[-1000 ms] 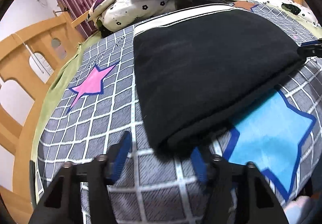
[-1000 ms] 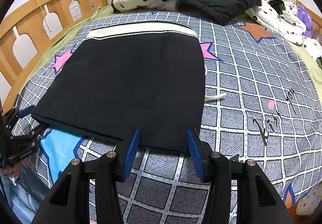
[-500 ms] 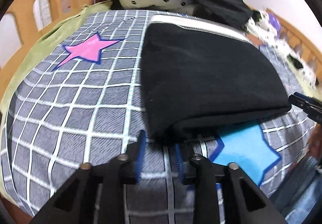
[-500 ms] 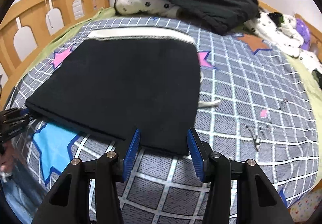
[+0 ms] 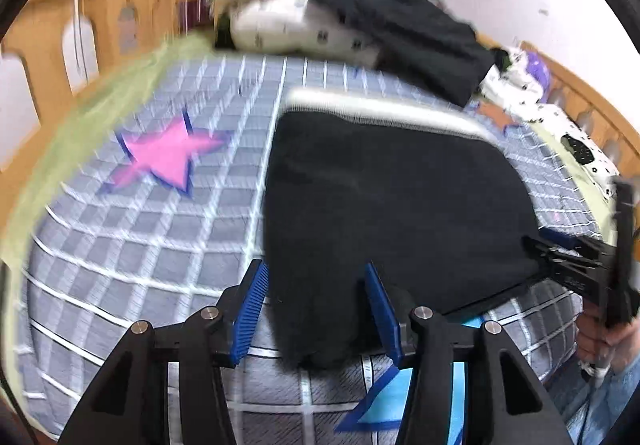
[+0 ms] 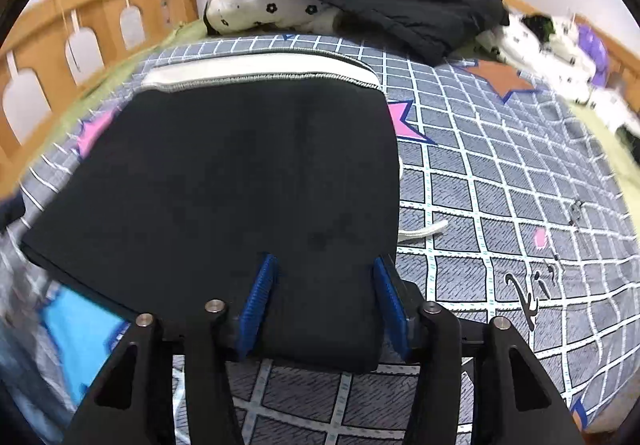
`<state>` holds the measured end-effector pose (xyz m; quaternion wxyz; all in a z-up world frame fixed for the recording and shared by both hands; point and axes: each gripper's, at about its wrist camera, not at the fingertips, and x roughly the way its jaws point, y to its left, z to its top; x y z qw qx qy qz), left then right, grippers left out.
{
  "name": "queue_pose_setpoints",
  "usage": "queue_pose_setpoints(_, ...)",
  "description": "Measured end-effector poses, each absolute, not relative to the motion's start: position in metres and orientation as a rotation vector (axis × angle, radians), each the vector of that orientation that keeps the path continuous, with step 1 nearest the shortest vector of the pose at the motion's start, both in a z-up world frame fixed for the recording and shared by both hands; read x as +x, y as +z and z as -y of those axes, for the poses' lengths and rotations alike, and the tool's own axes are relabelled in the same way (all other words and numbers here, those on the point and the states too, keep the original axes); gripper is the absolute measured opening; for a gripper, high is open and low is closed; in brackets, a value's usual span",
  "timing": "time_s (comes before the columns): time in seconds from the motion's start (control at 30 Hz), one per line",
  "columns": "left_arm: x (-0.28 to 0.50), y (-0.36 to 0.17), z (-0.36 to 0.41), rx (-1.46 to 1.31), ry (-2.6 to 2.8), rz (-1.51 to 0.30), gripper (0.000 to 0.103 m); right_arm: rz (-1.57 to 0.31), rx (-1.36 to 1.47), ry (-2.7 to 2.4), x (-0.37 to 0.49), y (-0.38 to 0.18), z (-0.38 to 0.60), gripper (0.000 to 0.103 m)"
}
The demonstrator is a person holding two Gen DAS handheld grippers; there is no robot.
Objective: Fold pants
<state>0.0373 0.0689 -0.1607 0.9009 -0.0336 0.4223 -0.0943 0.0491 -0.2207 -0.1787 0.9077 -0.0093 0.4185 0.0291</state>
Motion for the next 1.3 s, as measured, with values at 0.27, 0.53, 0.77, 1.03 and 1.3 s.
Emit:
queue_pose_setpoints(0.27,0.047,-0.175,-0.081,-0.198,-0.218,-0.929,0.060,-0.862,0.037,0.083,0.043,-0.166,0.235,0.052)
queue_pose_setpoints(0.53,0.112,-0.137,-0.068,-0.154,-0.246,-0.863,0.062,-0.817,0.034,0.094,0.099,-0.130,0.249,0.061)
queue_pose_setpoints(0.77,0.183,-0.159,-0.060,-0.093,-0.292,-0.903,0.061,-0.895,0.113,0.083,0.183,-0.152,0.271,0.066)
queue_pose_setpoints(1.03,0.231,-0.191,-0.076,-0.234,-0.448,-0.987,0.069,-0.952,0.266,0.252,0.227,-0.174,0.296,0.070)
queue_pose_setpoints(1.3,0.235,-0.194,-0.069,-0.267,-0.483,-0.985,0.050,-1.058,0.519,0.455,0.238,-0.199,0.309,0.070)
